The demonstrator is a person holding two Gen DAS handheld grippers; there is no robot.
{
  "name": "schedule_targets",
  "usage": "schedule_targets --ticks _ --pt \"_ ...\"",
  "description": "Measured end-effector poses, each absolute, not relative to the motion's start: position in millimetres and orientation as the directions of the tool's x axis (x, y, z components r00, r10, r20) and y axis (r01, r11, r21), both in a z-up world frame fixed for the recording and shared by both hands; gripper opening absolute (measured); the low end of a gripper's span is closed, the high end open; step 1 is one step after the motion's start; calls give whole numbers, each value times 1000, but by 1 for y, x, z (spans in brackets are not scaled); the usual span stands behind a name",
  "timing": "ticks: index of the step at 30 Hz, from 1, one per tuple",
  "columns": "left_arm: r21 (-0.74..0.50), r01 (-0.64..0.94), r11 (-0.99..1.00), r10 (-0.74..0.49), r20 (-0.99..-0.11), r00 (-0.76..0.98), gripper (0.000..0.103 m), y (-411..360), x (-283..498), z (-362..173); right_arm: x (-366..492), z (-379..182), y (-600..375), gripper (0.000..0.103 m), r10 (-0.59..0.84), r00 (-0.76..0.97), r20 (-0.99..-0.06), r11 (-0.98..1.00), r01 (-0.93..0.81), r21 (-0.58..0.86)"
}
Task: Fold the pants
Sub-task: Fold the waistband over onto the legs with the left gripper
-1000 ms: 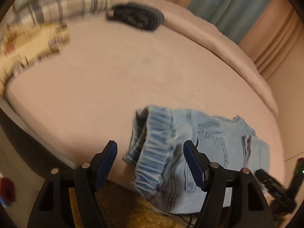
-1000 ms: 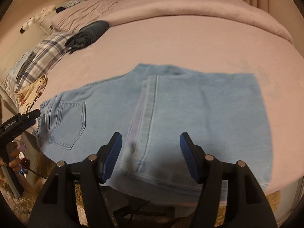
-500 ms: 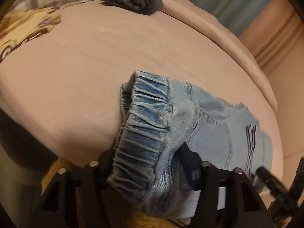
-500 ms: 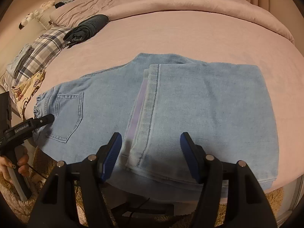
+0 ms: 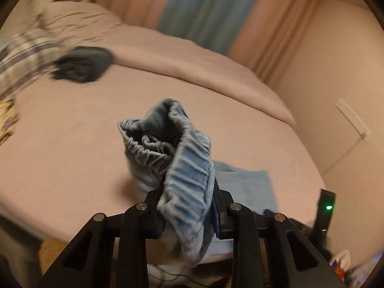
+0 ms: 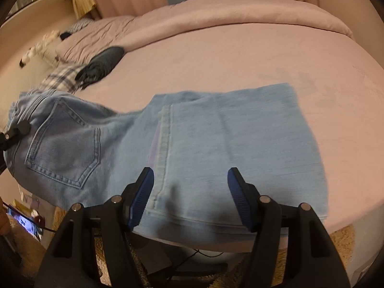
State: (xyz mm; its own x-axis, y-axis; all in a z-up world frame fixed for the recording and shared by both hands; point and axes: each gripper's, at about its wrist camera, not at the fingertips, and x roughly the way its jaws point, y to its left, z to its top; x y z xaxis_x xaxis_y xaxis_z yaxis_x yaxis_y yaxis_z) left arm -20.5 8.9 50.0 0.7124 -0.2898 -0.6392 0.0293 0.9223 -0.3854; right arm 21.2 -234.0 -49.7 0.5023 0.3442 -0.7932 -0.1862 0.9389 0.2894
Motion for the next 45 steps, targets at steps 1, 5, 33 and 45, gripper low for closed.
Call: schedule_targets --ticks 1,5,33,45 --pt "-394 68 917 -324 -633 703 25 -5 -14 52 21 -49 -238 63 344 508 -790 939 -179 293" --pt "-391 173 904 -406 -656 636 24 -52 14 44 18 -47 -260 63 343 528 -777 937 -129 326" --pt "-320 -23 947 -253 -788 561 69 -32 39 -11 28 -33 -282 66 496 545 -676 864 -233 446" --pt "-313 -157 937 -205 -854 478 69 -1 18 -52 59 -55 -234 31 334 547 -768 939 -259 224"
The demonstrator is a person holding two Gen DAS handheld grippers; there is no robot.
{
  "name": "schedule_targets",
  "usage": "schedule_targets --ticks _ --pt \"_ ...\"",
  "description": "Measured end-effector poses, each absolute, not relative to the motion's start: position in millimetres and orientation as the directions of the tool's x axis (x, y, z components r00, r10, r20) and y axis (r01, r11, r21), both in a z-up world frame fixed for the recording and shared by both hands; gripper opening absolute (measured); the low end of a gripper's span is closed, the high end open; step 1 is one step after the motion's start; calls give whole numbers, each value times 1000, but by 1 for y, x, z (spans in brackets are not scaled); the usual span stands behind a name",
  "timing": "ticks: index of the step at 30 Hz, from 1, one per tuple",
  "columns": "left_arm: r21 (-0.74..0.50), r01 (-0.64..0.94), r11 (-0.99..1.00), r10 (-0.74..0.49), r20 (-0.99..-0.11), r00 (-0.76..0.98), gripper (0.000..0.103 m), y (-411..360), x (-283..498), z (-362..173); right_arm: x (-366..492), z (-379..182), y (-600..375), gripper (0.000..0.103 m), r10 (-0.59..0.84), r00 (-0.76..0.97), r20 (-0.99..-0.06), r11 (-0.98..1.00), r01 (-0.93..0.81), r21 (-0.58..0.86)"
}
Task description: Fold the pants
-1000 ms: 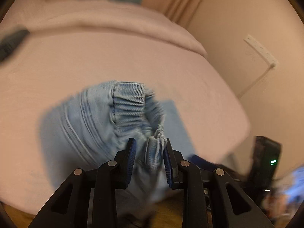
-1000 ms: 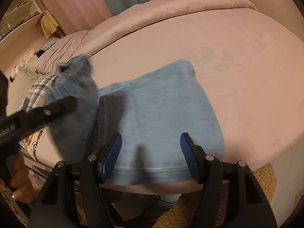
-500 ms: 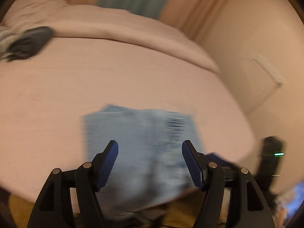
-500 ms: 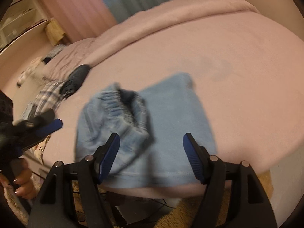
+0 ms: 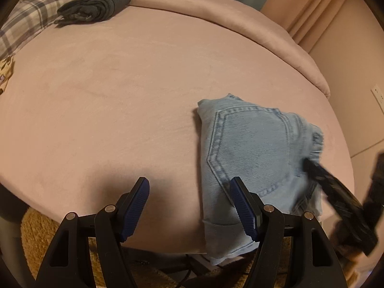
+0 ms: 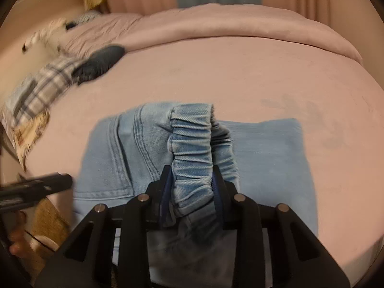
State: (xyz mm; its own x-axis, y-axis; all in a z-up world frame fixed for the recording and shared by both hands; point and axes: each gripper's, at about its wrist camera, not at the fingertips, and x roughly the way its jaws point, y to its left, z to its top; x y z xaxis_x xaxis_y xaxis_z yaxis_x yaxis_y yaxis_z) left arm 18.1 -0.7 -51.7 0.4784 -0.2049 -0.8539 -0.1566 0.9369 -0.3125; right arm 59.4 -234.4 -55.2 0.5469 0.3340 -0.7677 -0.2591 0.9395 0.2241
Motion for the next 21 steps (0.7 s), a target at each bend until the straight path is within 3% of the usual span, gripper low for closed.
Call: schedule_targets --ticks 5,10,13,14,15,16,17,21 --pt "-313 -133 940 -219 -856 468 69 -3 14 -53 20 -19 -263 30 386 621 -682 922 -238 306" --pt "-268 -125 955 -188 -875 446 69 -12 16 -68 28 -61 -258 32 293 538 -790 955 -207 212" --pt "-235 -113 965 -160 -877 453 69 -15 14 -72 33 -68 -264 38 311 527 -791 950 -202 238" --pt "-230 -108 967 -157 -875 458 69 -15 13 -72 34 -62 -266 52 322 527 -787 946 -204 250" --pt "-229 -105 968 -157 -874 460 69 -14 11 -71 35 -57 -269 75 324 527 -785 946 -203 254" --pt "-230 -105 967 -158 -874 459 69 -13 10 -71 35 -54 -272 84 324 534 -781 946 -200 255" --pt "-233 -107 967 -160 -874 458 69 -12 9 -71 37 -49 -277 88 328 554 -765 945 -195 263" --pt "-235 -108 966 -161 -873 461 69 -13 11 -71 50 -57 -285 87 436 502 -747 898 -186 399"
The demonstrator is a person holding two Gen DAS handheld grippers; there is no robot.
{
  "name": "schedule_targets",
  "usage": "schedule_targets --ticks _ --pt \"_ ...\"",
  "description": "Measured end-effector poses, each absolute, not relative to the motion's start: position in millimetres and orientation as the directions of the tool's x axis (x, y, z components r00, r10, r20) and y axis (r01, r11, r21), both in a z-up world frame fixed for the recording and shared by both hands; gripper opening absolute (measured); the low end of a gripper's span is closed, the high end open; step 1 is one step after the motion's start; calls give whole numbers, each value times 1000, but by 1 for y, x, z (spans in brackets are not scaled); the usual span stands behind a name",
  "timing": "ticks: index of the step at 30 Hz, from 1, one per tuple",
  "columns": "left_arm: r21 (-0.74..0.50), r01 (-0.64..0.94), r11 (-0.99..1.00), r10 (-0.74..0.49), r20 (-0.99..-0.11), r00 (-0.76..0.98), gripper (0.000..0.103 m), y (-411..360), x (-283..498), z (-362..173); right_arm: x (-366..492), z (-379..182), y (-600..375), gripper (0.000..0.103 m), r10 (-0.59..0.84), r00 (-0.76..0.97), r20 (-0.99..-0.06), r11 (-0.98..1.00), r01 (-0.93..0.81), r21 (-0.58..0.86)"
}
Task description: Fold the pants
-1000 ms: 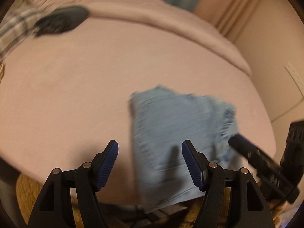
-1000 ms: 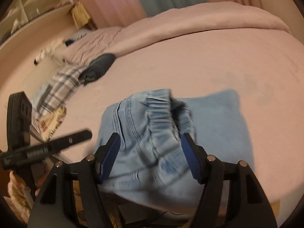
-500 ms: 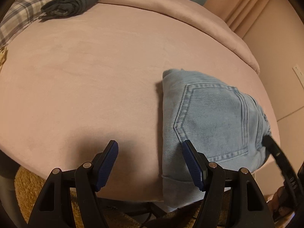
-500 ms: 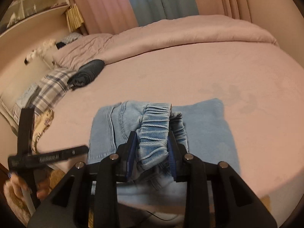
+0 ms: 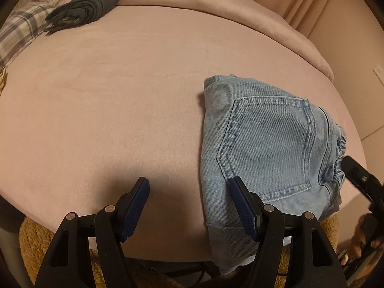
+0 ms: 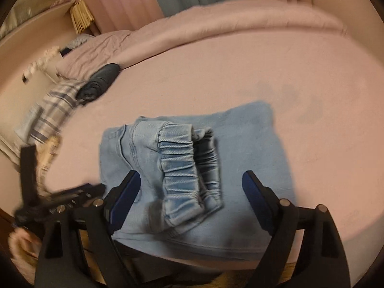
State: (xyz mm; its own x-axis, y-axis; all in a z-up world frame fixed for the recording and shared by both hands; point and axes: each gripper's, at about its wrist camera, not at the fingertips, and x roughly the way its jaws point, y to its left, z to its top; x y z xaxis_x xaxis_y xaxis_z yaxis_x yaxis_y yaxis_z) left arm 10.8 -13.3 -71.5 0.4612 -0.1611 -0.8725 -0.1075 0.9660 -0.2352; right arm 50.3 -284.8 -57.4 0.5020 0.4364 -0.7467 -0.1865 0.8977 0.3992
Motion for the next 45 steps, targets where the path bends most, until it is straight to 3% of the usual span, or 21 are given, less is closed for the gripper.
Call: schedule_targets --ticks 3,5,7,9,11,18,23,28,30,34,36,45 --pt "-239 -103 966 -166 -871 461 69 -13 10 -71 61 -82 -271 74 503 416 -757 863 -194 467" --pt "-251 -105 962 -176 -868 464 69 -14 13 -70 65 -95 -257 72 535 399 -745 845 -223 487" --pt "-280 -103 955 -201 -860 469 69 -12 11 -67 66 -102 -249 59 527 437 -729 849 -236 473" --pt "-318 -98 943 -234 -844 482 69 -10 9 -61 65 -98 -252 37 538 437 -721 840 -209 500" --pt "-346 -81 935 -262 -825 500 69 -9 5 -50 60 -79 -255 31 556 468 -688 826 -218 520" --pt "-393 2 920 -331 -772 542 69 -15 -6 -28 30 -16 -278 30 425 656 -624 890 -177 420" --pt "-374 37 927 -346 -811 471 69 -37 3 -50 31 -43 -297 30 268 636 -724 949 -45 312" --pt "-320 45 946 -309 -855 416 69 -51 14 -78 36 -72 -294 41 208 590 -780 968 -11 250" --pt "-320 50 946 -310 -849 427 69 -51 11 -78 38 -69 -291 51 191 578 -794 972 0 234" --pt "-325 74 943 -326 -850 413 69 -44 21 -71 36 -49 -299 55 163 587 -793 976 21 217" --pt "-322 67 944 -318 -842 437 69 -43 36 -62 26 -35 -303 64 146 620 -771 983 -4 182" --pt "-315 93 944 -322 -826 463 67 -44 100 -49 20 -16 -289 64 23 694 -720 1000 -13 19"
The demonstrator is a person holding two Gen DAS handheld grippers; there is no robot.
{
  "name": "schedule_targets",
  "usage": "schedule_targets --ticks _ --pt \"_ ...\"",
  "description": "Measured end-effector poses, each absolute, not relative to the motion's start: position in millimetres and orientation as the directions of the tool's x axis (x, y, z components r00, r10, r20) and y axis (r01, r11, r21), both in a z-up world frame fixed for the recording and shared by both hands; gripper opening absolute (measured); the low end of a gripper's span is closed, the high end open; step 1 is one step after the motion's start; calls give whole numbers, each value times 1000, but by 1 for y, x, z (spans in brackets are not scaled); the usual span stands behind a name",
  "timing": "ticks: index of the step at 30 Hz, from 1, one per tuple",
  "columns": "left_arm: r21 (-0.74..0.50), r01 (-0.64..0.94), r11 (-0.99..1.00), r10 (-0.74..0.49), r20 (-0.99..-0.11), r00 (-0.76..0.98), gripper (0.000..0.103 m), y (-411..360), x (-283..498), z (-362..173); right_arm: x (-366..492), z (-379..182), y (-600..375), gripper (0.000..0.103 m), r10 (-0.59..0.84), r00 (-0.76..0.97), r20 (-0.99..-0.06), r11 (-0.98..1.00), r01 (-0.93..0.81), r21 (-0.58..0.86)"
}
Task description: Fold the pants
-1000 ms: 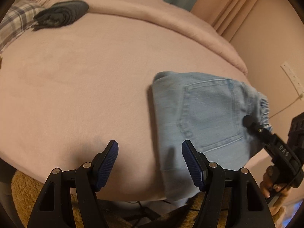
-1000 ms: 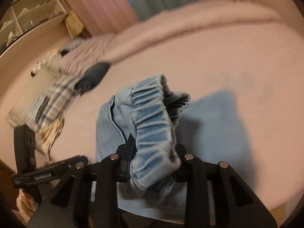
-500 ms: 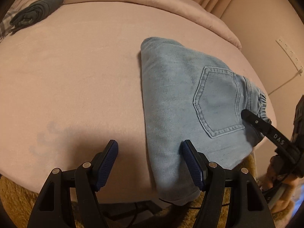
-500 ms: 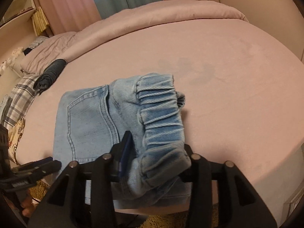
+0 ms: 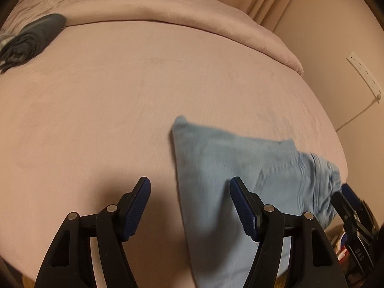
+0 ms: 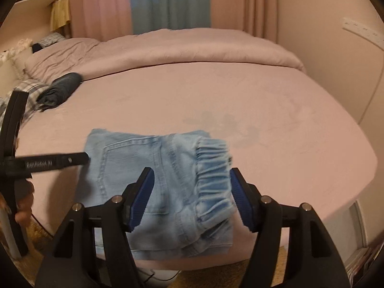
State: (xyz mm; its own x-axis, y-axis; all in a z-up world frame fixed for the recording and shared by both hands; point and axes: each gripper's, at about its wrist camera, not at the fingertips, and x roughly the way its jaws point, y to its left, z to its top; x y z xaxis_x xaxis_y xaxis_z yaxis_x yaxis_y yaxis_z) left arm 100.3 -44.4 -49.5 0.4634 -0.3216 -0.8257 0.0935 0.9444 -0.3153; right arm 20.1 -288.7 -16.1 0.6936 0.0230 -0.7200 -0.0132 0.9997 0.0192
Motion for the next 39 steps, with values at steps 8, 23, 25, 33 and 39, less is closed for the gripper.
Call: schedule_targets --ticks 8,23,25,33,39 --pt "-357 62 932 -349 -839 418 55 -48 127 -82 13 1 -292 63 52 722 -690 999 -34 39" --pt "-309 84 947 -316 -862 397 49 -51 150 -81 21 -58 -207 43 403 460 -791 906 -324 273" --pt "-313 82 946 -319 -860 399 49 -50 152 -83 19 -71 -198 41 375 438 -817 913 -328 243" --pt "-174 72 982 -188 -876 444 42 -71 153 -86 6 -84 -194 31 325 462 -825 926 -332 179" --pt "-313 39 949 -297 -845 445 37 -47 136 -64 1 -82 -201 30 342 466 -816 925 -319 206"
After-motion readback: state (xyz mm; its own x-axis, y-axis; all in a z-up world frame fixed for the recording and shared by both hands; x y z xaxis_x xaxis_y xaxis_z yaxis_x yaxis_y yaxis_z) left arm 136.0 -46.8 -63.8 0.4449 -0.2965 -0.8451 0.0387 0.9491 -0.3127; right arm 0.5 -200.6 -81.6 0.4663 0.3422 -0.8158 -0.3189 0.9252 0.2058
